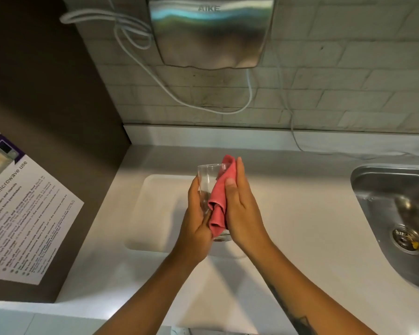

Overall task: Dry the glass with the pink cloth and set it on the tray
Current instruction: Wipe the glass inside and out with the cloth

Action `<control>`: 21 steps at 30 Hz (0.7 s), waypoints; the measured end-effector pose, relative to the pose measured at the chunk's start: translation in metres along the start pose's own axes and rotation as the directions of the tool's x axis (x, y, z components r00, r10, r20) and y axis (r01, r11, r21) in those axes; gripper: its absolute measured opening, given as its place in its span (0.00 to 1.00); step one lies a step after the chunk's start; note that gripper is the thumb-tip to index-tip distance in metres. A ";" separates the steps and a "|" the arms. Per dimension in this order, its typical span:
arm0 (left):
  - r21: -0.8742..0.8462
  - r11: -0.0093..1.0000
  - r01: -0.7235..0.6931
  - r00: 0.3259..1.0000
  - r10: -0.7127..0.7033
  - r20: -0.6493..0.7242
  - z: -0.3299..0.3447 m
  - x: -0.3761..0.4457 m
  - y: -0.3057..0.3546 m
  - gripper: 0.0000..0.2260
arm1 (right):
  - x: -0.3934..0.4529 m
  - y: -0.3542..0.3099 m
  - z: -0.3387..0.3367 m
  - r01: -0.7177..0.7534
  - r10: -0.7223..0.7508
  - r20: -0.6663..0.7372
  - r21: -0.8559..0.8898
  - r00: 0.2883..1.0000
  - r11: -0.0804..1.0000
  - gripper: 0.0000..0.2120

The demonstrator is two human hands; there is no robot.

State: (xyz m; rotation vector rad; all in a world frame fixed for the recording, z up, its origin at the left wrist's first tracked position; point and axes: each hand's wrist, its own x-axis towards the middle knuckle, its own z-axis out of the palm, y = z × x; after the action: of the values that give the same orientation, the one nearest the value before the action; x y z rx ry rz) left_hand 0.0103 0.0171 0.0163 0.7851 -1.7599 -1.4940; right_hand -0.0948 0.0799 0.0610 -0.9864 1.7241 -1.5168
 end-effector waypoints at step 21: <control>-0.173 0.974 0.146 0.988 -0.136 0.070 0.010 -0.011 0.023 0.31 | -0.026 -0.014 -0.017 0.015 -0.015 -0.004 0.003 1.000 1.000 0.21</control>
State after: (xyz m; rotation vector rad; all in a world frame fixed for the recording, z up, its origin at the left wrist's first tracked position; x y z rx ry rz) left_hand 0.0082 0.0349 0.0366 0.7952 -1.6123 -1.7573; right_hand -0.0942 0.1105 0.0765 -0.9976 1.7198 -1.5313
